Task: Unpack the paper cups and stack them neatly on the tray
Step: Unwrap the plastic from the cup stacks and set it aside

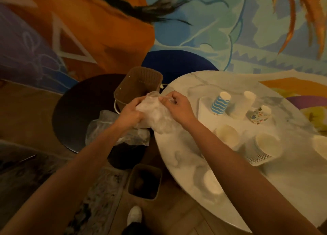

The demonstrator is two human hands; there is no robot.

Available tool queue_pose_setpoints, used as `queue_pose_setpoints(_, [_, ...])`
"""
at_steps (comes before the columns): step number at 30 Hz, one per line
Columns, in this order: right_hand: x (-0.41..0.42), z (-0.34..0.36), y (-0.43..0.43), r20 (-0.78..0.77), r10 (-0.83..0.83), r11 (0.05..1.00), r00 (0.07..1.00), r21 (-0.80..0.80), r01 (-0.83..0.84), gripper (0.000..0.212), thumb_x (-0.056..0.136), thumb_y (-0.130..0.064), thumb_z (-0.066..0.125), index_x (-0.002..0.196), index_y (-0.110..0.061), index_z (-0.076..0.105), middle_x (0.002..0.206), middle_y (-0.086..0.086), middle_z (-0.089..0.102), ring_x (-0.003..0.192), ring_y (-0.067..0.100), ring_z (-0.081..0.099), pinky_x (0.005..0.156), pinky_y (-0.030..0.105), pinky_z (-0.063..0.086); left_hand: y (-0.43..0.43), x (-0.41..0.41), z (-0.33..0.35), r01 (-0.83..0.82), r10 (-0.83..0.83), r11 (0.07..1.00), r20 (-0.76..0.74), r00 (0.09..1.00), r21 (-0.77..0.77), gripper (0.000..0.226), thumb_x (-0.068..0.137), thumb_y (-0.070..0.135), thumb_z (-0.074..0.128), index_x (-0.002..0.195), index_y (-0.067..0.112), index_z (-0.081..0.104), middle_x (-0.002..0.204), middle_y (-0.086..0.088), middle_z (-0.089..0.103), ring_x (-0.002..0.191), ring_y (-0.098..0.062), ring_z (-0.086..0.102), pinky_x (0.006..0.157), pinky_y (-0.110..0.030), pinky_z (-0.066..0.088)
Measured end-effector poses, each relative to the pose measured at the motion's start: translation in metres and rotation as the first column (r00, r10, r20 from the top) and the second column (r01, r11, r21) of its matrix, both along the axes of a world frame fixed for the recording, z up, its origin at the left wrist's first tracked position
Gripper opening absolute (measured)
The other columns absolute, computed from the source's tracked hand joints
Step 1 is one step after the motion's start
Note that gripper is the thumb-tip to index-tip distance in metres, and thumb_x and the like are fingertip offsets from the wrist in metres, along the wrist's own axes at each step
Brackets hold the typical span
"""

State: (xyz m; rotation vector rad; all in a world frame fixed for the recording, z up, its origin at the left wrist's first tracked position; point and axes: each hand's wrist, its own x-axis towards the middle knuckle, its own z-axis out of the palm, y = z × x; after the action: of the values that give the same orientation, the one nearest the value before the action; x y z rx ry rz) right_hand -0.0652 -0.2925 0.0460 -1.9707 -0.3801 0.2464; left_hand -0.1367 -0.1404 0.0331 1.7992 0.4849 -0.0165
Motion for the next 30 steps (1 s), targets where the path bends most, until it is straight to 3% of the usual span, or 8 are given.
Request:
queue_pose_setpoints(5, [0.009,-0.035,0.061,-0.076,-0.092,0.996,0.993,0.007,0.093,0.027,0.088,-0.032,0.063,0.069,-0.021,0.046,0.065,-0.008,0.047,0.062,0.005,0.043,0.057,0.02,0.034,0.097,0.002,-0.038,-0.027,0.058,0.98,-0.155,0.986,0.197,0.042,0.087,0.004,0.052,0.124,0.024,0.057,0.117,-0.005,0.059,0.101,-0.021,0.055,0.082,-0.032,0.044])
queue_pose_setpoints(9, [0.01,-0.077,0.081,-0.117,-0.174,0.982,0.978,-0.094,0.164,0.03,0.082,-0.011,0.06,0.065,-0.02,0.037,0.06,-0.005,0.038,0.057,0.01,0.038,0.058,0.026,0.034,0.159,0.003,-0.07,-0.126,0.222,0.909,-0.205,0.953,0.397,0.028,0.09,0.01,0.049,0.113,0.015,0.064,0.105,-0.007,0.064,0.086,-0.017,0.053,0.074,-0.029,0.04])
queue_pose_setpoints(13, [0.006,-0.105,0.093,0.025,-0.018,0.969,1.0,-0.245,0.023,0.018,0.08,-0.001,0.058,0.083,-0.016,0.047,0.062,-0.006,0.043,0.055,0.011,0.042,0.053,0.016,0.032,0.198,0.005,-0.099,-0.227,0.374,0.815,-0.185,0.909,0.534,0.023,0.09,0.013,0.051,0.109,0.016,0.064,0.108,-0.015,0.065,0.097,-0.031,0.06,0.08,-0.038,0.047])
queue_pose_setpoints(16, [0.007,-0.118,0.101,0.071,0.155,0.922,0.985,-0.369,-0.118,0.024,0.085,-0.005,0.055,0.106,-0.014,0.052,0.064,0.003,0.047,0.058,0.02,0.047,0.055,0.027,0.033,0.201,0.009,-0.114,-0.283,0.405,0.772,-0.098,0.909,0.569,0.032,0.086,0.006,0.053,0.118,0.01,0.055,0.121,-0.02,0.052,0.11,-0.038,0.05,0.086,-0.044,0.044])
queue_pose_setpoints(19, [0.005,-0.135,0.108,0.078,0.301,0.832,0.95,-0.508,-0.222,0.03,0.089,-0.009,0.053,0.117,-0.014,0.059,0.094,0.01,0.064,0.084,0.028,0.06,0.072,0.032,0.043,0.187,0.007,-0.124,-0.298,0.312,0.711,0.095,0.945,0.637,0.054,0.074,0.001,0.059,0.126,0.008,0.046,0.128,-0.021,0.041,0.114,-0.039,0.039,0.088,-0.043,0.039])
queue_pose_setpoints(21, [0.002,-0.146,0.113,0.042,0.297,0.809,0.954,-0.542,-0.228,0.027,0.09,-0.008,0.052,0.113,-0.011,0.065,0.105,0.014,0.063,0.094,0.032,0.061,0.079,0.034,0.045,0.176,0.001,-0.137,-0.168,0.091,0.642,0.143,0.986,0.748,0.062,0.064,0.005,0.064,0.124,0.013,0.047,0.125,-0.019,0.044,0.11,-0.039,0.042,0.086,-0.045,0.038])
queue_pose_setpoints(24, [0.0,-0.16,0.121,-0.033,0.2,0.827,0.979,-0.53,-0.187,0.029,0.091,-0.008,0.05,0.114,-0.009,0.066,0.118,0.013,0.06,0.102,0.029,0.059,0.088,0.031,0.044,0.167,-0.006,-0.162,0.108,-0.183,0.501,-0.017,0.983,0.858,0.055,0.063,0.013,0.07,0.114,0.021,0.052,0.12,-0.017,0.05,0.104,-0.039,0.047,0.08,-0.047,0.043])
queue_pose_setpoints(30, [0.005,-0.186,0.128,-0.135,0.127,0.752,0.983,-0.633,-0.184,0.027,0.094,-0.01,0.045,0.114,0.0,0.06,0.124,0.019,0.052,0.108,0.033,0.055,0.089,0.034,0.042,0.169,-0.006,-0.193,0.359,-0.333,0.473,-0.215,0.918,0.805,0.031,0.078,0.006,0.069,0.108,0.013,0.067,0.12,-0.018,0.054,0.108,-0.039,0.052,0.084,-0.048,0.05])
